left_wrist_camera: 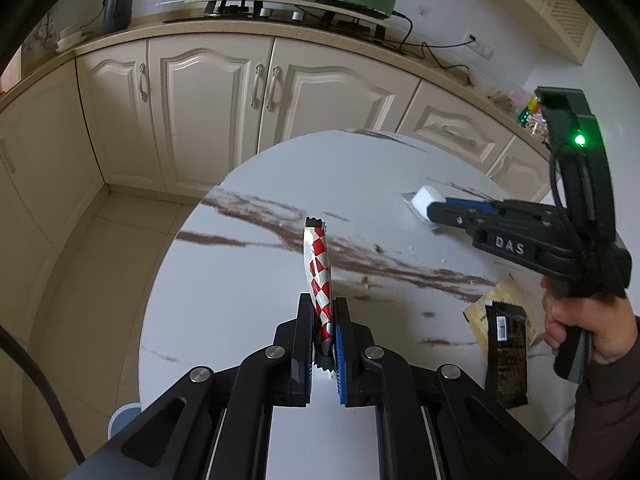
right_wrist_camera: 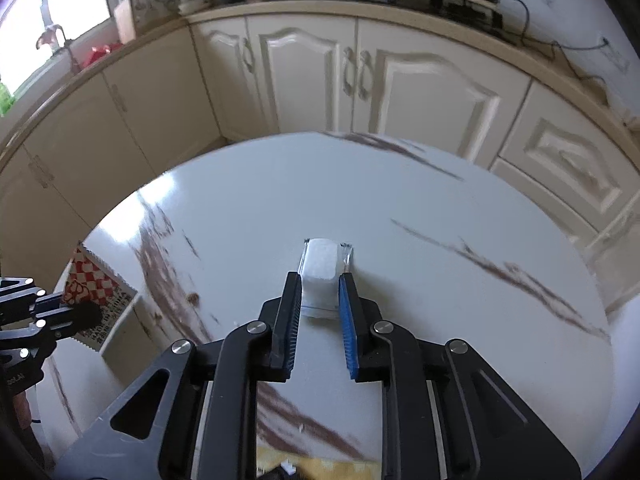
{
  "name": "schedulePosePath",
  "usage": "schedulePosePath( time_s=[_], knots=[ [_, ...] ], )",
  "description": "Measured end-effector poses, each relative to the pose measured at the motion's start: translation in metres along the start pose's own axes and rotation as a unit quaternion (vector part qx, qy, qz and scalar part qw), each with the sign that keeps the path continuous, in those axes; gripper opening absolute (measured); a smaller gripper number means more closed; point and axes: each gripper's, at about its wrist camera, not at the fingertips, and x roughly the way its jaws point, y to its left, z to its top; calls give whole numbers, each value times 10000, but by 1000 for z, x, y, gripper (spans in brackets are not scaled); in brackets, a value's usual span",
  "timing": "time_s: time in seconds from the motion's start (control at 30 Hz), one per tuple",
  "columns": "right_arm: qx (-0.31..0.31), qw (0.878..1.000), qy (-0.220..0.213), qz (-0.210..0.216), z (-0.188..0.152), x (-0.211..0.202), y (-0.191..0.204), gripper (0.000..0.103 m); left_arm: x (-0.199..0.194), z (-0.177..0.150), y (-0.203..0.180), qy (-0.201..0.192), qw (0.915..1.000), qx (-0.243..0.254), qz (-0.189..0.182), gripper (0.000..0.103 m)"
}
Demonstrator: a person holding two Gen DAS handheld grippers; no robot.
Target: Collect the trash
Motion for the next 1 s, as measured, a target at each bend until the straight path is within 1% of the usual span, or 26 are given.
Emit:
schedulePosePath(
  time_s=[0.1, 0.13, 0.2, 0.27, 0.3, 0.33, 0.37, 0.5, 0.57, 0.6, 0.63, 0.77, 0.83, 0.9, 1.0],
  knots=[
    [12, 9999, 102, 83, -18, -6, 8, 17, -6, -5, 0, 20, 10000, 74, -8, 6],
    [-25, 9998, 213, 35, -26, -8, 12, 11, -8, -6, -1, 12, 10000, 95, -7, 6],
    [-8, 9997, 240, -26, -35, -12, 15, 12, -11, -7, -2, -16, 9999, 94, -32, 6],
    [149, 9998, 98, 8, -37, -18, 15, 22, -13, -7, -4, -39, 9999, 87, -59, 6],
    [203, 9998, 38, -7, -36, -21, 15, 34, -13, -7, -5, -36, 9999, 88, -58, 6],
    [207, 9998, -23, -47, -34, -21, 15, 39, -12, -7, -6, -29, 9999, 92, -58, 6],
    [229, 9996, -68, -119, -31, -21, 16, 39, -13, -8, -7, -22, 9999, 104, -51, 6],
    [336, 9994, -127, -21, -20, -14, 15, 37, -14, -7, -5, 3, 9999, 145, -28, 6],
    [354, 9993, -59, 57, -16, -7, 15, 32, -13, -6, -5, 27, 9999, 165, -23, 6],
    [338, 9994, -22, 64, -16, -4, 16, 24, -13, -5, -5, 43, 9999, 160, -19, 6],
    [285, 9996, 22, 9, -15, -1, 17, 22, -12, -5, -5, 49, 9999, 154, -10, 6],
    [301, 9995, -122, -58, -19, -3, 17, 21, -14, -2, -5, 38, 9998, 186, -61, 6],
    [294, 9994, -179, -39, -22, -9, 17, 21, -17, -2, -4, 20, 9997, 216, -148, 6],
    [313, 9991, -286, -55, -25, -19, 18, 21, -25, -3, -4, -52, 9995, 212, -224, 6],
    [286, 9983, -497, 69, -28, -43, 28, 21, -43, -8, 0, -216, 9992, 113, -329, 6]
  ],
)
